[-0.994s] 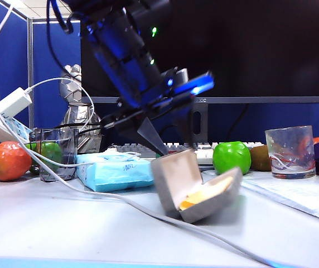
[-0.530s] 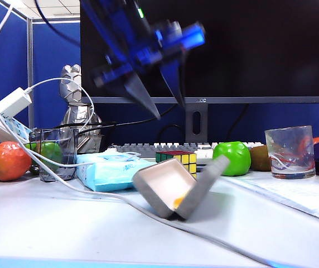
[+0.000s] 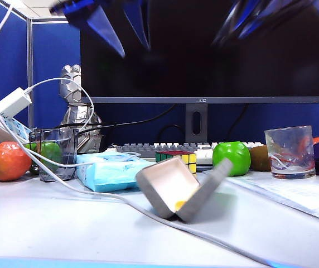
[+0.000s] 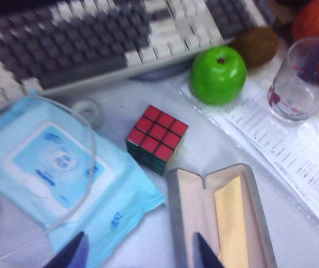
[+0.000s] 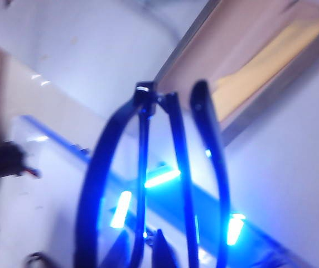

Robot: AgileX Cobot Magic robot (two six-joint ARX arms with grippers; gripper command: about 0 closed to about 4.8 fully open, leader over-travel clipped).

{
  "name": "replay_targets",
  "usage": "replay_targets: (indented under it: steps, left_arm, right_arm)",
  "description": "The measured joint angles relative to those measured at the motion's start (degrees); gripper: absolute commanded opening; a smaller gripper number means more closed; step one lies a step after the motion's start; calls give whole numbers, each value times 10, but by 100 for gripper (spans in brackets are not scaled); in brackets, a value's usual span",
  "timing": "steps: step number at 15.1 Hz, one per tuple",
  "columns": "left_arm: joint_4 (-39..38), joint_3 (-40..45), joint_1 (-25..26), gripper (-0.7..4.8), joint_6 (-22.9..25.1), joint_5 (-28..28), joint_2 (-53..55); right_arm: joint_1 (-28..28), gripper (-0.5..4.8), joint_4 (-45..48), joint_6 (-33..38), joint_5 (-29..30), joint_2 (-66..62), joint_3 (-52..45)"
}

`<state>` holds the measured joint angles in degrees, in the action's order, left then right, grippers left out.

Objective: Pick up the glasses, fold the temples of the glasses, place the glasses into the glasses case, and finally close the glasses case.

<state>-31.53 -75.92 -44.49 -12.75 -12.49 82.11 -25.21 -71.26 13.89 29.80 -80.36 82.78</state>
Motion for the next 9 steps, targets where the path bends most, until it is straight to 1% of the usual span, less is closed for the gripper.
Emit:
replay_targets:
  steps: [1,3,5,7,8,9]
  left_arm:
    - [-4,0,0,247,2,-1,-8]
    - [-14,0,0,246,4,-5,-13]
    - [-24,0,0,247,18,-29,-16]
    - [-34,0,0,246,21,-34,-16]
    - [-38,0,0,246,23,-36,-16]
    - [-39,0,0,236,27,-39,-16]
  right_arm:
    - [4,-5,17,12,18,-10,-14]
    - [8,-5,63,39,35,-14,-45]
    - [16,-5,141,96,56,-15,-99]
    - [21,-5,199,140,59,-15,-130]
    - [18,-5,242,174,60,-15,-151]
    - [18,-5,350,264,55,-15,-186]
